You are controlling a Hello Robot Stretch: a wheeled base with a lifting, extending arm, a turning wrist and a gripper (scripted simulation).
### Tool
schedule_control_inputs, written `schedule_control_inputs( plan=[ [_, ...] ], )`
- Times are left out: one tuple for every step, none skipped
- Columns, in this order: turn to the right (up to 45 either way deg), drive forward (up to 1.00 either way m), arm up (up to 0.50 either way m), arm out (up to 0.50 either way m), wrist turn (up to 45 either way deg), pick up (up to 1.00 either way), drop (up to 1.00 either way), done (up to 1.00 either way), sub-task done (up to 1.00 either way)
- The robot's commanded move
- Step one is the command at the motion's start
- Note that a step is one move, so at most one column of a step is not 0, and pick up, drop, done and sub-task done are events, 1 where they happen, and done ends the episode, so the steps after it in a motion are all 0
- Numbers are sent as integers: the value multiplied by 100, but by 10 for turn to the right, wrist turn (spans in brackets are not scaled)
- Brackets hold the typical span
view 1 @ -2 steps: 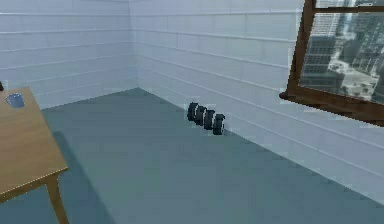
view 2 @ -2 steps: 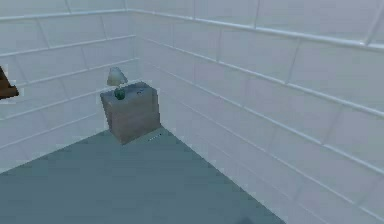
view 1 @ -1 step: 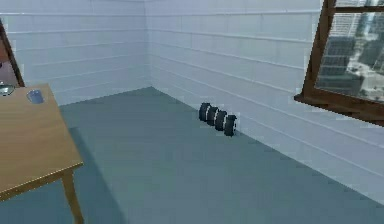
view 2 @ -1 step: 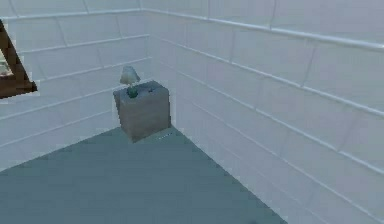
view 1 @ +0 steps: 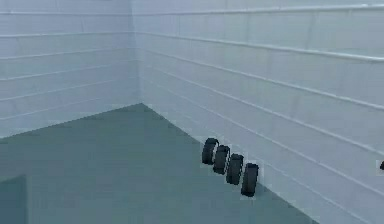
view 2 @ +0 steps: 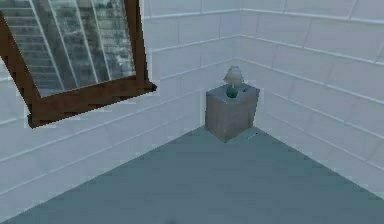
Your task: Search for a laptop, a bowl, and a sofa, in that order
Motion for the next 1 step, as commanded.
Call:
schedule_control_inputs(
  plan=[
    [0, 15, 0, 0, 0, 0, 0, 0, 0]
  ],
)
